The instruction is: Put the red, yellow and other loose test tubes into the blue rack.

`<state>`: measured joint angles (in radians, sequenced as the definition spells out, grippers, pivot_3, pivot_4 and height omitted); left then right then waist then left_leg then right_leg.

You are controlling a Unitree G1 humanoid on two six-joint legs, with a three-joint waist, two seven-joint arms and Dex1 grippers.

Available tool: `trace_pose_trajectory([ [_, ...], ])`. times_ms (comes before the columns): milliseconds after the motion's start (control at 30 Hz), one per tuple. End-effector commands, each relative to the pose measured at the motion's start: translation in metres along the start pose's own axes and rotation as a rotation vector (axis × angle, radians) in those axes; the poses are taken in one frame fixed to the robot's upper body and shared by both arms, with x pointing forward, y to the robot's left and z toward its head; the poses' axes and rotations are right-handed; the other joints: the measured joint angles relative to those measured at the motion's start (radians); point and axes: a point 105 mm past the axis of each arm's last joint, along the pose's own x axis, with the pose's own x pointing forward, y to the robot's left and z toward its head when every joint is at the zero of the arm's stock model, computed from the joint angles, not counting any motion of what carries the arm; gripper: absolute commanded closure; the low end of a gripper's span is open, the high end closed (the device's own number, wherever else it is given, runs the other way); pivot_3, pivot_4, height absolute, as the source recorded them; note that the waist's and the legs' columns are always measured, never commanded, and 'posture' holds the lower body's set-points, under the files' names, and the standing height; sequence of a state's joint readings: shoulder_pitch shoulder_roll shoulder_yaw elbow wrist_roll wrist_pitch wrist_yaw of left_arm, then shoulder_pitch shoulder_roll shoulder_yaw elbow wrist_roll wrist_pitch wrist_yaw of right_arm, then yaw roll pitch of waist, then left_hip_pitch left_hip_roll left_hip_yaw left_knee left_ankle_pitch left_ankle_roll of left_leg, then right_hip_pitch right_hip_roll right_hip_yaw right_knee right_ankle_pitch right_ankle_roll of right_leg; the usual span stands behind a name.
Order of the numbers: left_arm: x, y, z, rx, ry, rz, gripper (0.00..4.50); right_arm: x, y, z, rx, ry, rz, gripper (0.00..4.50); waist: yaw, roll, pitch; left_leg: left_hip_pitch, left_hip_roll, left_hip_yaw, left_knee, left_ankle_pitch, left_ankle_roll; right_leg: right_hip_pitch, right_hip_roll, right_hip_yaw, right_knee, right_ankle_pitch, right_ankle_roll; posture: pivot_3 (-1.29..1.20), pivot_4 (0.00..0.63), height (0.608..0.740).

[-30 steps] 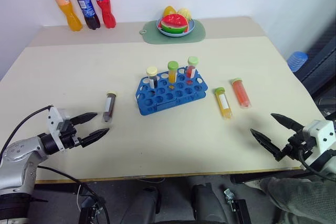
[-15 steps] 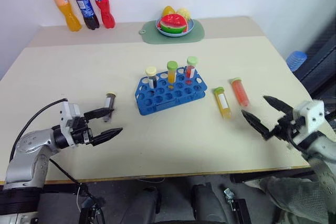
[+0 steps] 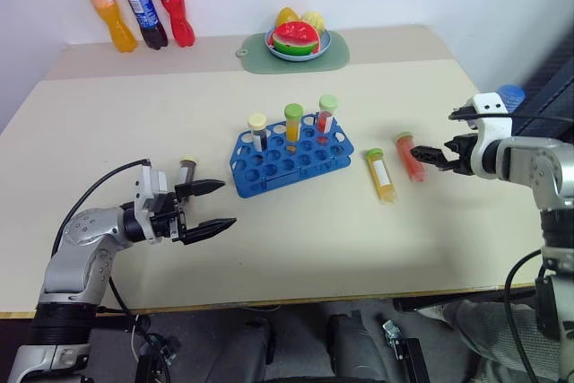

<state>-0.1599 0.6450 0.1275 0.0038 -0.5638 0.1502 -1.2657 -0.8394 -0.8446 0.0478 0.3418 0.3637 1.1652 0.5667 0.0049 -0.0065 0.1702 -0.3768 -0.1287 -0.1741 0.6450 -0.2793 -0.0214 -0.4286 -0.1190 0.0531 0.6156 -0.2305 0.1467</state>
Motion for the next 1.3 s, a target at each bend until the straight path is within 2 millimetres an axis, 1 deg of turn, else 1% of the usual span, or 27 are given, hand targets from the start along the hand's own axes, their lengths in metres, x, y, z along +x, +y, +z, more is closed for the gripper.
trace_pose_trajectory([
  [33, 0.001, -0.007, 0.005, 0.017, -0.005, -0.023, 0.24, 0.003, -0.005, 0.014, 0.013, 0.05, -0.002, 0.0, -0.005, 0.0, 0.0, 0.0, 0.0, 0.001, 0.0, 0.0, 0.0, 0.0, 0.0, 0.0, 0.0, 0.0, 0.0, 0.0, 0.15, 0.74],
  [167, -0.002, -0.012, 0.005, 0.007, -0.001, -0.017, 0.24, 0.017, 0.0, 0.022, 0.036, 0.107, 0.024, 0.0, -0.019, 0.0, 0.0, 0.0, 0.0, 0.001, 0.0, 0.0, -0.001, -0.001, 0.0, 0.0, 0.0, 0.0, 0.0, 0.0, 0.15, 0.74],
  [333, -0.007, -0.017, 0.004, -0.007, -0.001, 0.01, 0.24, 0.03, 0.004, 0.028, 0.08, 0.105, 0.044, 0.0, -0.023, 0.001, 0.0, 0.0, 0.001, 0.002, 0.0, 0.0, -0.002, -0.002, 0.0, 0.0, 0.0, 0.0, 0.0, 0.0, 0.15, 0.74],
  [400, -0.01, -0.02, 0.003, -0.019, 0.005, 0.026, 0.24, 0.038, 0.01, 0.027, 0.064, 0.118, 0.056, 0.0, -0.024, 0.001, 0.0, 0.0, 0.001, 0.002, 0.0, 0.0, -0.003, -0.003, 0.0, 0.0, 0.001, 0.0, 0.0, 0.0, 0.15, 0.74],
  [467, -0.013, -0.023, 0.002, -0.025, 0.008, 0.035, 0.24, 0.045, 0.014, 0.02, 0.017, 0.143, 0.057, 0.0, -0.025, 0.001, 0.0, 0.0, 0.001, 0.003, 0.0, 0.0, -0.004, -0.004, 0.0, 0.0, 0.001, 0.0, 0.0, 0.0, 0.15, 0.74],
  [567, -0.014, -0.024, 0.003, -0.03, 0.008, 0.043, 0.17, 0.05, 0.015, 0.016, -0.028, 0.159, 0.06, 0.78, -0.025, 0.0, 0.0, 0.0, 0.002, 0.004, 0.0, 0.0, -0.004, -0.004, 0.0, 0.0, 0.002, 0.0, 0.0, 0.0, 0.15, 0.74],
  [700, -0.016, -0.027, 0.003, -0.045, 0.003, 0.045, 0.17, 0.053, 0.018, 0.016, -0.074, 0.167, 0.065, 2.74, -0.026, 0.001, 0.0, 0.001, 0.002, 0.004, 0.0, -0.001, -0.004, -0.004, 0.0, 0.0, 0.003, 0.0, -0.001, 0.0, 0.15, 0.74],
  [733, -0.017, -0.027, 0.003, -0.046, 0.005, 0.045, 0.17, 0.053, 0.018, 0.016, -0.086, 0.165, 0.067, 3.31, -0.026, 0.001, 0.0, 0.001, 0.002, 0.004, 0.0, -0.001, -0.004, -0.004, 0.0, 0.0, 0.003, 0.0, -0.001, 0.0, 0.15, 0.74],
  [767, -0.017, -0.027, 0.002, -0.047, 0.007, 0.044, 0.17, 0.054, 0.018, 0.016, -0.097, 0.16, 0.066, 3.58, -0.026, 0.001, 0.0, 0.001, 0.002, 0.004, 0.0, -0.001, -0.004, -0.004, 0.0, 0.0, 0.003, 0.0, -0.001, 0.0, 0.15, 0.74],
  [800, -0.016, -0.027, 0.002, -0.046, 0.007, 0.043, 0.17, 0.053, 0.017, 0.018, -0.104, 0.148, 0.066, 3.71, -0.026, 0.001, 0.0, 0.001, 0.002, 0.004, 0.0, -0.001, -0.004, -0.004, 0.0, 0.0, 0.003, 0.0, -0.001, 0.0, 0.15, 0.74],
  [833, -0.015, -0.026, 0.003, -0.045, 0.005, 0.043, 0.17, 0.053, 0.016, 0.021, -0.114, 0.129, 0.066, 3.71, -0.026, 0.001, 0.0, 0.001, 0.002, 0.004, 0.0, -0.001, -0.004, -0.004, 0.0, 0.0, 0.003, 0.0, -0.001, 0.0, 0.15, 0.74],
  [900, -0.014, -0.024, 0.003, -0.041, -0.002, 0.045, 0.17, 0.049, 0.013, 0.033, -0.17, 0.047, 0.073, 3.71, -0.025, 0.001, 0.0, 0.001, 0.002, 0.004, 0.0, -0.001, -0.004, -0.004, 0.0, 0.0, 0.003, 0.0, -0.001, 0.0, 0.15, 0.74],
  [933, -0.013, -0.024, 0.003, -0.04, -0.004, 0.046, 0.17, 0.046, 0.015, 0.043, -0.155, -0.012, 0.097, 3.71, -0.026, 0.001, 0.001, 0.001, 0.002, 0.004, 0.0, -0.001, -0.004, -0.004, 0.0, 0.0, 0.003, 0.0, -0.001, 0.0, 0.15, 0.74],
  [1000, -0.012, -0.023, 0.003, -0.04, -0.011, 0.047, 0.17, 0.037, 0.019, 0.067, -0.162, -0.178, 0.136, 3.71, -0.025, 0.002, 0.001, 0.0, 0.002, 0.004, 0.0, -0.001, -0.004, -0.004, 0.0, 0.0, 0.003, 0.0, -0.001, 0.0, 0.15, 0.74],
  [1067, -0.011, -0.023, 0.002, -0.042, -0.012, 0.044, 0.17, 0.022, 0.033, 0.087, -0.208, -0.414, 0.247, 3.71, -0.024, 0.003, 0.001, 0.0, 0.002, 0.004, 0.0, -0.001, -0.004, -0.004, 0.0, 0.0, 0.003, 0.0, -0.001, 0.0, 0.15, 0.74],
  [1100, -0.01, -0.022, 0.001, -0.043, -0.013, 0.042, 0.17, 0.016, 0.039, 0.089, -0.246, -0.493, 0.281, 3.71, -0.023, 0.003, 0.001, 0.0, 0.002, 0.004, 0.0, -0.001, -0.004, -0.004, 0.0, 0.0, 0.003, 0.0, -0.001, 0.0, 0.15, 0.74],
  [1167, -0.008, -0.02, 0.001, -0.044, -0.018, 0.039, 0.17, 0.005, 0.052, 0.087, -0.346, -0.657, 0.25, 3.71, -0.019, 0.002, 0.001, 0.0, 0.003, 0.004, 0.0, -0.001, -0.005, -0.004, 0.001, -0.001, 0.003, 0.0, -0.001, 0.0, 0.15, 0.74],
  [1200, -0.007, -0.019, 0.001, -0.043, -0.02, 0.037, 0.17, -0.001, 0.062, 0.084, -0.364, -0.722, 0.265, 3.71, -0.02, 0.002, 0.001, 0.0, 0.003, 0.004, 0.0, -0.001, -0.005, -0.004, 0.001, -0.001, 0.003, 0.0, -0.001, 0.0, 0.15, 0.74],
  [1267, -0.006, -0.017, 0.002, -0.044, -0.027, 0.033, 0.17, -0.016, 0.08, 0.082, -0.34, -0.883, 0.306, 3.71, -0.02, 0.002, 0.001, 0.0, 0.003, 0.005, 0.001, -0.002, -0.005, -0.004, 0.0, -0.001, 0.004, 0.0, 0.0, 0.0, 0.15, 0.74],
  [1300, -0.006, -0.016, 0.002, -0.043, -0.028, 0.032, 0.17, -0.022, 0.088, 0.081, -0.297, -0.954, 0.315, 3.71, -0.023, 0.003, 0.001, 0.0, 0.003, 0.005, 0.001, -0.002, -0.005, -0.004, 0.001, -0.001, 0.004, 0.001, 0.0, 0.0, 0.15, 0.74],
])
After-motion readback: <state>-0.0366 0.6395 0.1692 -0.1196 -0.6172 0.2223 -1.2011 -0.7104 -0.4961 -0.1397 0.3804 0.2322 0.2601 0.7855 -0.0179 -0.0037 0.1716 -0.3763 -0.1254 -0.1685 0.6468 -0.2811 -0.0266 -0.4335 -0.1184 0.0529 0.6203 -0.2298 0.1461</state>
